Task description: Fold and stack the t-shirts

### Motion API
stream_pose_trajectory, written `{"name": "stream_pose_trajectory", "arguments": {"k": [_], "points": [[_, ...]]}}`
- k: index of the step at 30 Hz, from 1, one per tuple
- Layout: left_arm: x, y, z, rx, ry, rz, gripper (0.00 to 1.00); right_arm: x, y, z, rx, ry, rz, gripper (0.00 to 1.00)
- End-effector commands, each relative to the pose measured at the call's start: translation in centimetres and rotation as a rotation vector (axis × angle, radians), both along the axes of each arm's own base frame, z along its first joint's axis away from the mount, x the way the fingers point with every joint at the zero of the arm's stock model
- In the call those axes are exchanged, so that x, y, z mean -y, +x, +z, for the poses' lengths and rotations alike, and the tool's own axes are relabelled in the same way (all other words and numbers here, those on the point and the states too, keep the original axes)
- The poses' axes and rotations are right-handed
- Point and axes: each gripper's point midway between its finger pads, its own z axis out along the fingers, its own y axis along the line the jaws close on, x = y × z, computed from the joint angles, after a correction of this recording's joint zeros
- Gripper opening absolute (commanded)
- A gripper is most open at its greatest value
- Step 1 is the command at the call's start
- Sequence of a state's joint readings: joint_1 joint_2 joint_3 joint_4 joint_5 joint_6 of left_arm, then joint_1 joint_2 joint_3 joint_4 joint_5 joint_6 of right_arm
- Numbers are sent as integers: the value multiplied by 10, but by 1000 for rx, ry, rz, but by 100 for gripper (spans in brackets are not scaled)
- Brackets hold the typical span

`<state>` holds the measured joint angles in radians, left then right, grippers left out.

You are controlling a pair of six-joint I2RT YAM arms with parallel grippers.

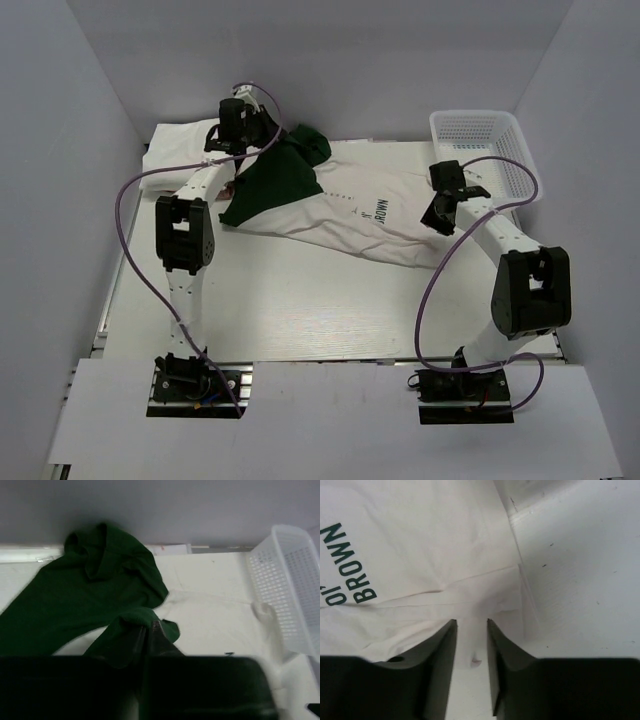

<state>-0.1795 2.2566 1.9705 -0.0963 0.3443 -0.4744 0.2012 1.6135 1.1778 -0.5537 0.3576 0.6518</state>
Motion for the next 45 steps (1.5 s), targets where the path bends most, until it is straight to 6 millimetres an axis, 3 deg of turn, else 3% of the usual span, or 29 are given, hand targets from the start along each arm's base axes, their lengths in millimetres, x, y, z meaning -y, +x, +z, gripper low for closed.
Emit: {"name": "stream_pose_trajectory", "arguments": {"k": [1,3,4,8,9,11,12,13,14,16,19,20,23,26,31,34,38,42,45], "points": [[4,21,51,156,-11,-28,33,6,11,24,41,-23,-15,40],[6,29,43,133,-7,-28,90,-4,11,26,43,14,39,48],[-6,32,36,110,14,7,100,-8,10,30,50,27,65,51],[-17,22,34,85,26,38,100,-35,-2,27,43,129,194,75],[-17,14,23,61,39,22,100,-36,-5,27,45,136,201,90],[-20,-1,36,52,52,18,100,-47,-11,27,60,182,246,90],[-21,-11,24,10,59,17,100,-50,-17,18,42,183,266,90],[-23,-22,37,20,67,14,100,-53,-14,20,69,190,281,90],[-25,-37,14,-34,82,-3,100,-57,-23,12,49,203,304,90],[-24,-55,3,-62,92,-3,100,-66,-26,7,43,224,338,90],[-34,-85,-33,-144,121,25,100,-69,-30,-15,-10,213,365,90],[-36,-97,-60,-203,122,27,100,-69,-32,-24,-36,210,363,90],[-48,-108,-85,-276,136,70,100,-69,-30,-38,-65,194,360,90],[-58,-119,-128,-391,184,104,100,-48,-25,-55,-98,108,285,90],[-78,-144,-176,-551,249,167,100,-21,-42,-89,-210,65,211,90],[-100,-164,-197,-620,273,243,100,-23,-49,-97,-212,114,226,90],[-119,-184,-200,-649,308,298,100,-15,-57,-103,-225,115,286,90],[-125,-205,-201,-666,326,312,100,0,-60,-102,-194,119,296,90],[-129,-220,-204,-685,327,303,100,-9,-60,-93,-115,191,386,90]]}}
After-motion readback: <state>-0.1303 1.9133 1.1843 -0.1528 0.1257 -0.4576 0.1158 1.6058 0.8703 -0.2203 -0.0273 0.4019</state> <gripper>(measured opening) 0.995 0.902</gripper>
